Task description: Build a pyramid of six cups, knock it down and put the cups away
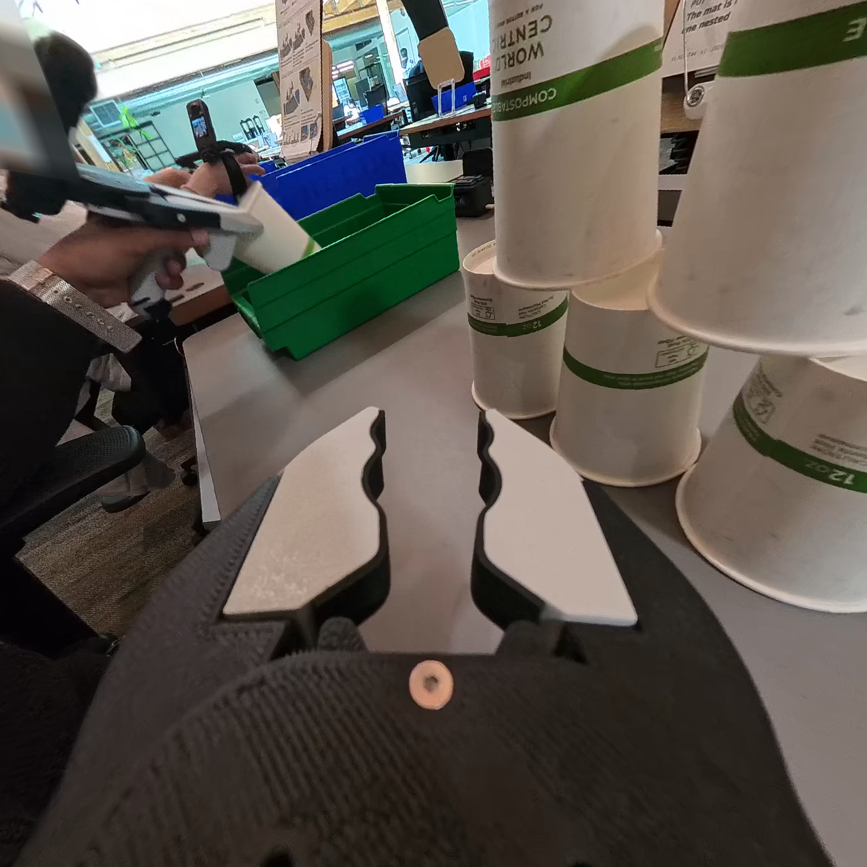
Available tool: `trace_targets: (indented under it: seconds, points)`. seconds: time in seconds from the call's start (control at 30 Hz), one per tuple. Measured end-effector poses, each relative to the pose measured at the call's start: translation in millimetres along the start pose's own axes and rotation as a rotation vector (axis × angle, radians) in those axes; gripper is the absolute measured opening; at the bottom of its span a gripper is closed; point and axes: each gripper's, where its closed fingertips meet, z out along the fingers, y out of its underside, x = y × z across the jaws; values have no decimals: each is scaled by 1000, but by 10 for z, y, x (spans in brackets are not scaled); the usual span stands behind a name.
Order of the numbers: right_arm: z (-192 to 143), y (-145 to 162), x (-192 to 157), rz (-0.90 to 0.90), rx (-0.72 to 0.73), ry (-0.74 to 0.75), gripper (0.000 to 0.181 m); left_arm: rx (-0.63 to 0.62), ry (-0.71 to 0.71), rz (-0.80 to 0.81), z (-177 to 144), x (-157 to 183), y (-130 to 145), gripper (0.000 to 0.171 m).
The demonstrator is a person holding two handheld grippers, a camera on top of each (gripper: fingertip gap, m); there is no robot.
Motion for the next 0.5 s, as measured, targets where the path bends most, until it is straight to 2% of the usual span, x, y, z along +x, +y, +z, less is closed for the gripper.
trace_targets:
  seconds: [0.13, 0.27, 0.4, 0.5]
  points:
    - [5, 5, -5, 1, -3, -3, 38, 204, -59, -117, -296, -228, -360, 4]
    - [9, 6, -13, -1, -4, -5, 38, 422, -2, -251, -648, -259, -717, 4]
    - [8, 5, -28, -4, -1, -11, 38, 605, 205, -409, -989, -68, -1049, 3]
    - [6, -6, -48, -6, 6, -20, 38, 694, 441, -521, -1217, 232, -1265, 3]
